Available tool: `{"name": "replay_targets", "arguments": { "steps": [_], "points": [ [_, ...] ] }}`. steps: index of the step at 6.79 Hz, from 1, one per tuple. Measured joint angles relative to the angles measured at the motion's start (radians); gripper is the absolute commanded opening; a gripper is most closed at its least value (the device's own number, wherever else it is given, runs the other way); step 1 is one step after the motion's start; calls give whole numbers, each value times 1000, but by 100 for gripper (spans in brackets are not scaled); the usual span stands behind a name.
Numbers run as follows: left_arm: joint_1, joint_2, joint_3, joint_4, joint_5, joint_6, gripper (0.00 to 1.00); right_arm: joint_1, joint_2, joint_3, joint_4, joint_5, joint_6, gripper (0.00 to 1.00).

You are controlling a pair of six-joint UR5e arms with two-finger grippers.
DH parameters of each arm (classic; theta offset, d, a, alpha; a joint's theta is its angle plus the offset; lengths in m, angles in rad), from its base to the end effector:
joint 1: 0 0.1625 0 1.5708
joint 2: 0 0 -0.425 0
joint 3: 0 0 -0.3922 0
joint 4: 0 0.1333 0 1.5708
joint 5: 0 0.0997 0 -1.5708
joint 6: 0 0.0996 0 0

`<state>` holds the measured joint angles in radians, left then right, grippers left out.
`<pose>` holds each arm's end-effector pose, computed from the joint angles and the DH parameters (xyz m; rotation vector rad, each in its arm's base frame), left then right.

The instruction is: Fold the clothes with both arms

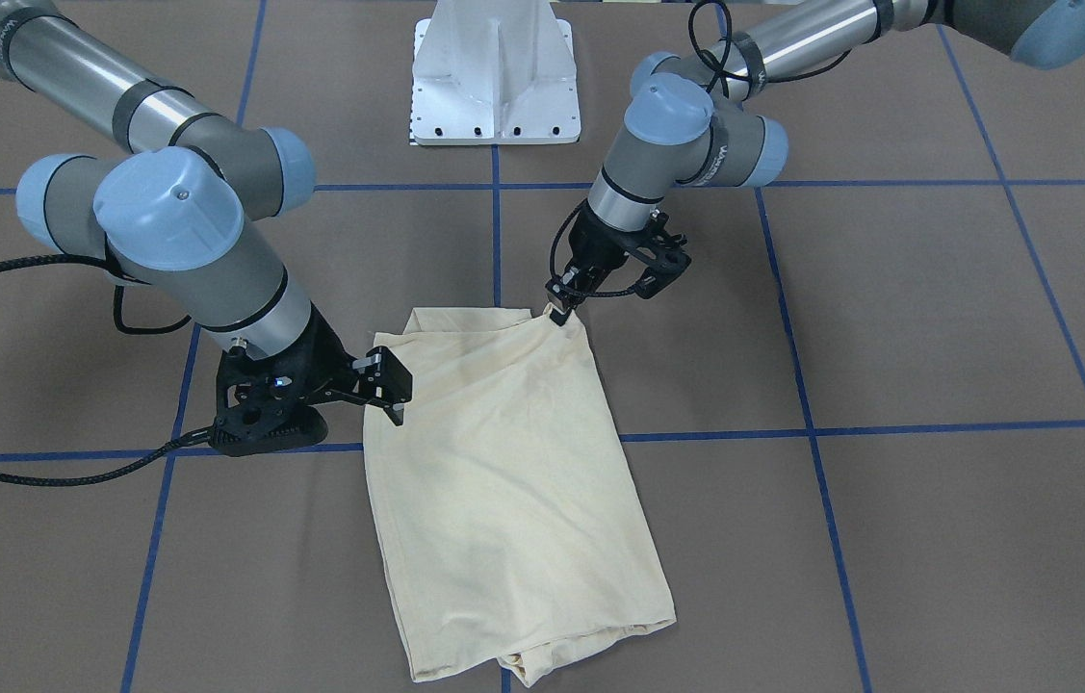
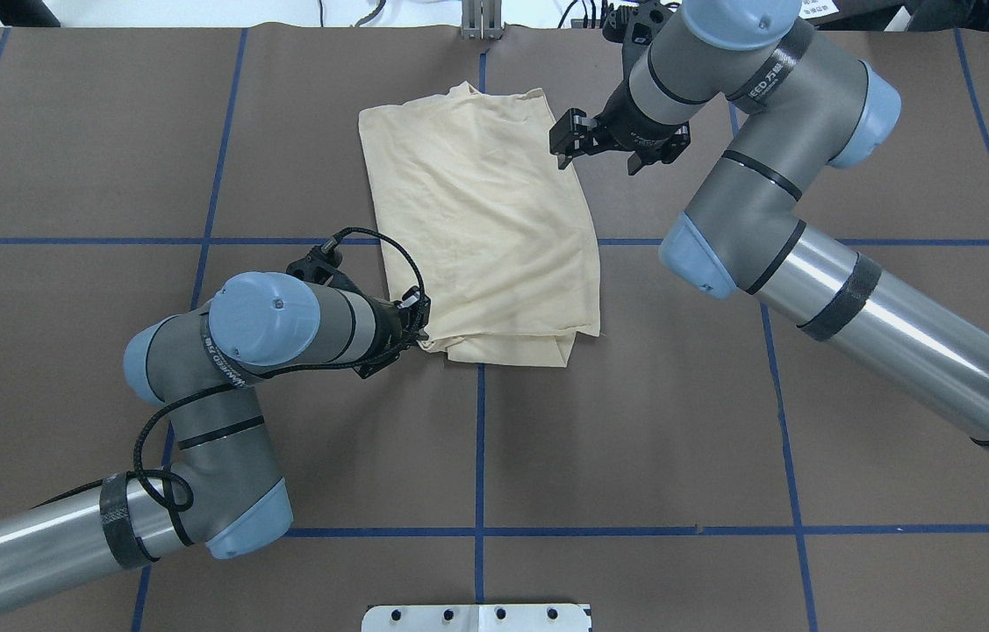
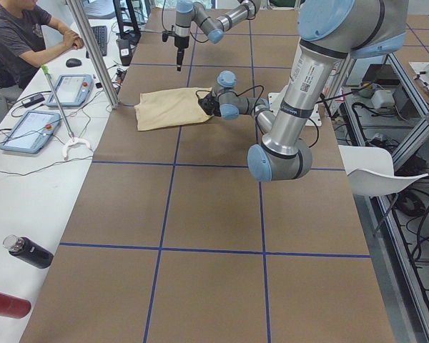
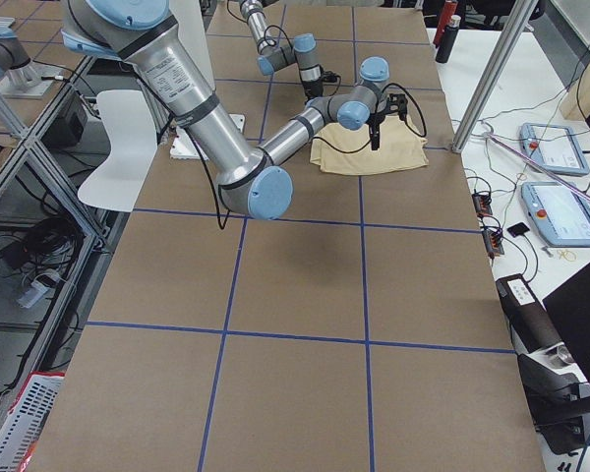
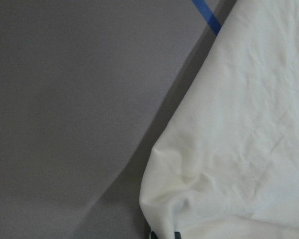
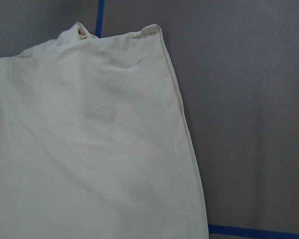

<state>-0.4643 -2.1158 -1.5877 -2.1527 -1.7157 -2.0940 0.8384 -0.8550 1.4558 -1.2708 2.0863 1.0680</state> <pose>0.5576 -0.4123 0.2670 -0.1672 1.1721 -0.7911 -0.4270 -0.6008 0.2371 0.1707 -0.9856 0.0751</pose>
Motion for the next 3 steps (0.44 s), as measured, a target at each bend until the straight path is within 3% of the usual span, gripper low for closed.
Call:
{"name": "replay_targets", "arguments": {
  "steps": [3],
  "points": [
    [-2,0,-50,19,-4,90,0,-37,-29,52,1,8,206,100]
  ]
}}
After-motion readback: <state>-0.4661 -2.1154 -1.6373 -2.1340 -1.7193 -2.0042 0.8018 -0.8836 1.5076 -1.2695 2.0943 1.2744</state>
